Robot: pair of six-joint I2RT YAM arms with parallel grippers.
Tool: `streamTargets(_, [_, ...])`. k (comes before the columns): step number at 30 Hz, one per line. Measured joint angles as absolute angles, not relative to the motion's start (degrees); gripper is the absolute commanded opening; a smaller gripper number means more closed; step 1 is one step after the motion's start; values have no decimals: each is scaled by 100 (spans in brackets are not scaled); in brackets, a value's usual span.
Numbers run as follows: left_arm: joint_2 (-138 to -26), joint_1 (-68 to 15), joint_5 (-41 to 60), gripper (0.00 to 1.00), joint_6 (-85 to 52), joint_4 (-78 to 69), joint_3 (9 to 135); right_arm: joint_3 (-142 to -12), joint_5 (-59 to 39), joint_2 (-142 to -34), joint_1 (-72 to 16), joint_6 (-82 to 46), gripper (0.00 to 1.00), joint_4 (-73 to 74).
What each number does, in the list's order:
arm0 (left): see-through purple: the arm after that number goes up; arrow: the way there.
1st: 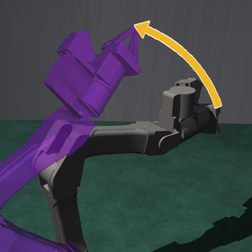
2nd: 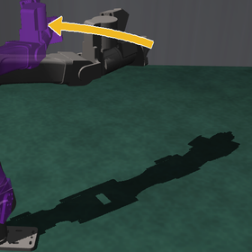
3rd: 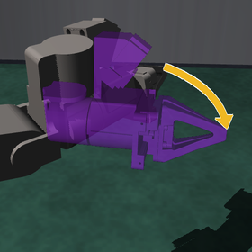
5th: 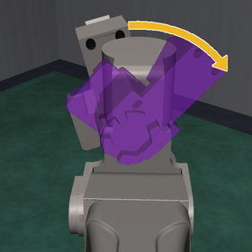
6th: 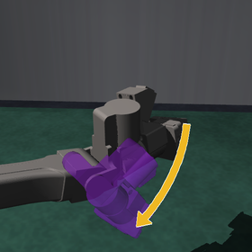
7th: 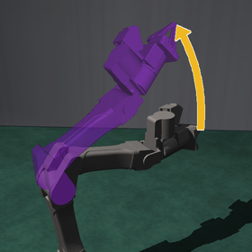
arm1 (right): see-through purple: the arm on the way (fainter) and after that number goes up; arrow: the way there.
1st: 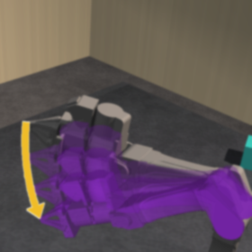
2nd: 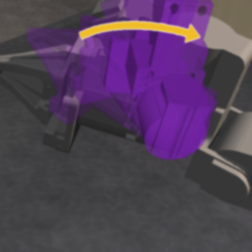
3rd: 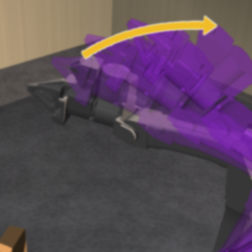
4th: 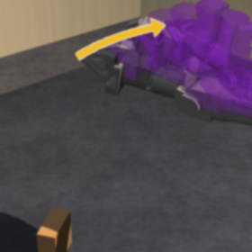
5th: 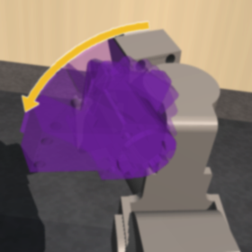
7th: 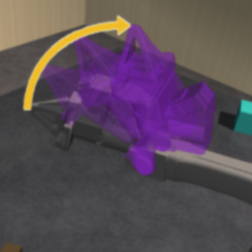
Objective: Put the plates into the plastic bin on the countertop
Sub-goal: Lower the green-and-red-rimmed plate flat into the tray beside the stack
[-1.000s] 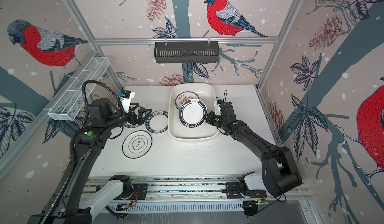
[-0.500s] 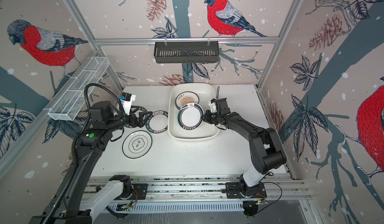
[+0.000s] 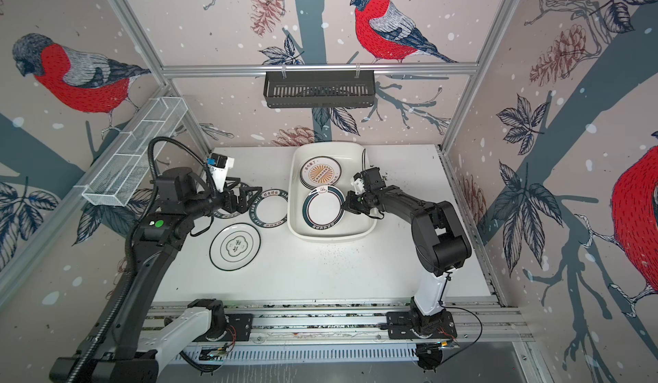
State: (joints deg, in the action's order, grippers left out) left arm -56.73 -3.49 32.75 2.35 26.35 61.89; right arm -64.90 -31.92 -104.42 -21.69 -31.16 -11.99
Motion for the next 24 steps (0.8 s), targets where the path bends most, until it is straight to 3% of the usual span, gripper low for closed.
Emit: streamTargets(24, [-5843, -349, 3295, 97, 342, 2659, 6357, -6899, -3284, -10982, -2241, -2849, 17, -1660])
